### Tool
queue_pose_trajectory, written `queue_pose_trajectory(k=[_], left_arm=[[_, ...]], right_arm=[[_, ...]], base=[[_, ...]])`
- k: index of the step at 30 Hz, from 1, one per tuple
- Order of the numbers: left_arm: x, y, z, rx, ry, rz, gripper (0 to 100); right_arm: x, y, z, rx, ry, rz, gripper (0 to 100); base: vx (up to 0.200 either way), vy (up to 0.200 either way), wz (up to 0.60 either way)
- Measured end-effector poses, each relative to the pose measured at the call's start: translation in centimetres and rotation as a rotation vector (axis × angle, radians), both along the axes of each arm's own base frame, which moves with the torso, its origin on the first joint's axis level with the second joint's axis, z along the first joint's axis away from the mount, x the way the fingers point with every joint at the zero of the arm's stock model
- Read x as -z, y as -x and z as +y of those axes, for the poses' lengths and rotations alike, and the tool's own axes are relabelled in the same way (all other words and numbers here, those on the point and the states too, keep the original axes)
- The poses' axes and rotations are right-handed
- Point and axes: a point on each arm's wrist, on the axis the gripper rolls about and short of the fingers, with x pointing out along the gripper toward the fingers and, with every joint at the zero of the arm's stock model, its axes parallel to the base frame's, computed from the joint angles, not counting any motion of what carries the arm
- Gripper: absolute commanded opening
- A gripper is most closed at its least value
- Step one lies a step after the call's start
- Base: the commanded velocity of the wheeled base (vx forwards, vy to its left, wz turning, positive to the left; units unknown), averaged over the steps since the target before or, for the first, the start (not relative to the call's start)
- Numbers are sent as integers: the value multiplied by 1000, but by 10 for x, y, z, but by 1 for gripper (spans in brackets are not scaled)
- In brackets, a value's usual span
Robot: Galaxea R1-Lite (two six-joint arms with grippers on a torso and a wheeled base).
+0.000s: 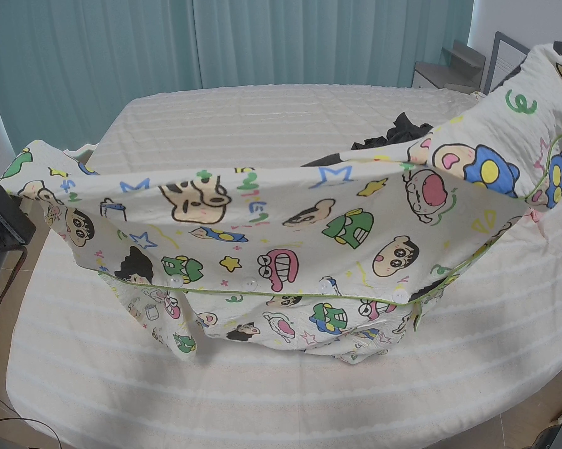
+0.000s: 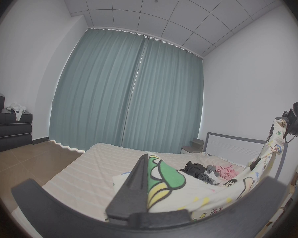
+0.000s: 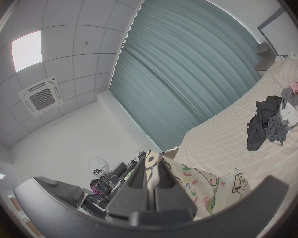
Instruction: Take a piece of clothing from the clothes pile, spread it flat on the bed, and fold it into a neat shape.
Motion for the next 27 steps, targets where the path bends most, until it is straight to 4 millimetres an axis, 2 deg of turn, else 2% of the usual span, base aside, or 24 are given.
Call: queue_pose_trajectory(k=[14,21,27], left_arm=[[-1,8,4,9,9,-21,0],[2,9,4,10,1,-8,0],[24,7,3,13,-63,106,0]], right_arm=[[-6,28,-17,-15,-6,-109,0],[-7,32,-19,-12,-12,-118,0],[2,25,-17,0,7,-77,0]], base=[[-200,0,0],[0,0,0],[0,0,0]])
